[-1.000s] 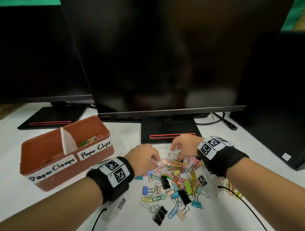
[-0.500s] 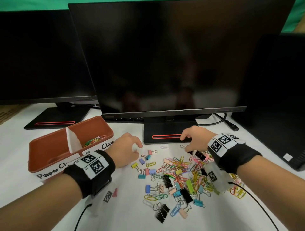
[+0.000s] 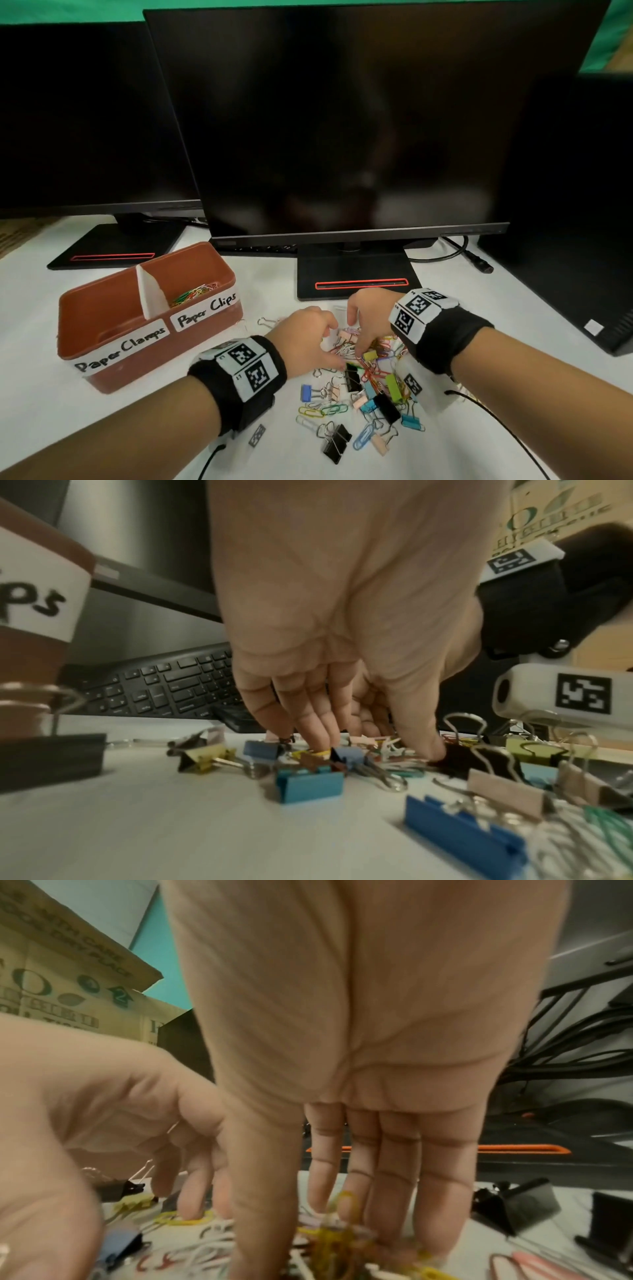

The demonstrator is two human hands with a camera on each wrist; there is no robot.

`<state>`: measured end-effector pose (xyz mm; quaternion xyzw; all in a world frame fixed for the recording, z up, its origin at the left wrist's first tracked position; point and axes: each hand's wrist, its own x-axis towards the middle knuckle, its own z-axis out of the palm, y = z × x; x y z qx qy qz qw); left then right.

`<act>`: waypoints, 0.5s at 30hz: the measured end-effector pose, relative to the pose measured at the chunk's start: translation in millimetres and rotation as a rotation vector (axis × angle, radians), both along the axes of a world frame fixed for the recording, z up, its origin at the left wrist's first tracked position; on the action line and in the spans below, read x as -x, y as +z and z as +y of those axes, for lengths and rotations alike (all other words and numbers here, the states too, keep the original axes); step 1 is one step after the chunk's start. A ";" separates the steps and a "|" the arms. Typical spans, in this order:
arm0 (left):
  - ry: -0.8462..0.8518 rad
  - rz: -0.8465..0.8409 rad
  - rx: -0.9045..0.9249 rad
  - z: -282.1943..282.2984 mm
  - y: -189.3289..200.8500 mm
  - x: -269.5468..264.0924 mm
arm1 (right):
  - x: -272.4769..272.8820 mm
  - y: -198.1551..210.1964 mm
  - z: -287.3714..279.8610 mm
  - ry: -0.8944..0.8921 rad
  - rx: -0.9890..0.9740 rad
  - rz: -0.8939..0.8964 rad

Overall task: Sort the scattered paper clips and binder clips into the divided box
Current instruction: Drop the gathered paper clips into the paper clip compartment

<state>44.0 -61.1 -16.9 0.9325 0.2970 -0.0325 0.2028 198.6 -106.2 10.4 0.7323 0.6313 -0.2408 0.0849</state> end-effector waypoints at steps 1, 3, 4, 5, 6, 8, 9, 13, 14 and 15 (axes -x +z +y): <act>0.000 0.011 0.004 -0.7 -2.0 -2.4 | -1.2 -1.3 0.8 -0.011 -0.004 0.010; 0.006 0.016 0.003 -2.6 -4.7 -7.0 | -4.2 -4.6 1.8 -0.031 -0.012 0.037; 0.018 0.003 -0.001 -3.2 -5.8 -9.0 | -5.4 -6.2 1.9 -0.034 -0.016 0.048; 0.036 -0.017 -0.002 -3.5 -6.9 -10.6 | -6.3 -7.5 1.6 -0.034 -0.021 0.059; 0.058 -0.035 0.002 -3.5 -7.8 -12.2 | -6.9 -8.4 0.8 -0.033 -0.030 0.069; 0.099 -0.052 0.003 -3.5 -8.4 -13.5 | -8.2 -9.2 -1.3 -0.027 -0.054 0.085; 0.110 -0.050 -0.002 -3.3 -8.4 -13.8 | -9.2 -9.6 -2.4 -0.025 -0.065 0.091; 0.156 -0.059 0.043 -1.2 -10.6 -12.7 | -13.0 -7.5 -7.3 -0.033 -0.085 0.117; 0.174 -0.067 0.075 -0.2 -11.7 -12.4 | -13.8 -5.7 -8.7 -0.038 -0.097 0.127; 0.191 -0.071 0.105 0.6 -12.6 -12.2 | -14.7 -3.4 -9.9 -0.040 -0.116 0.136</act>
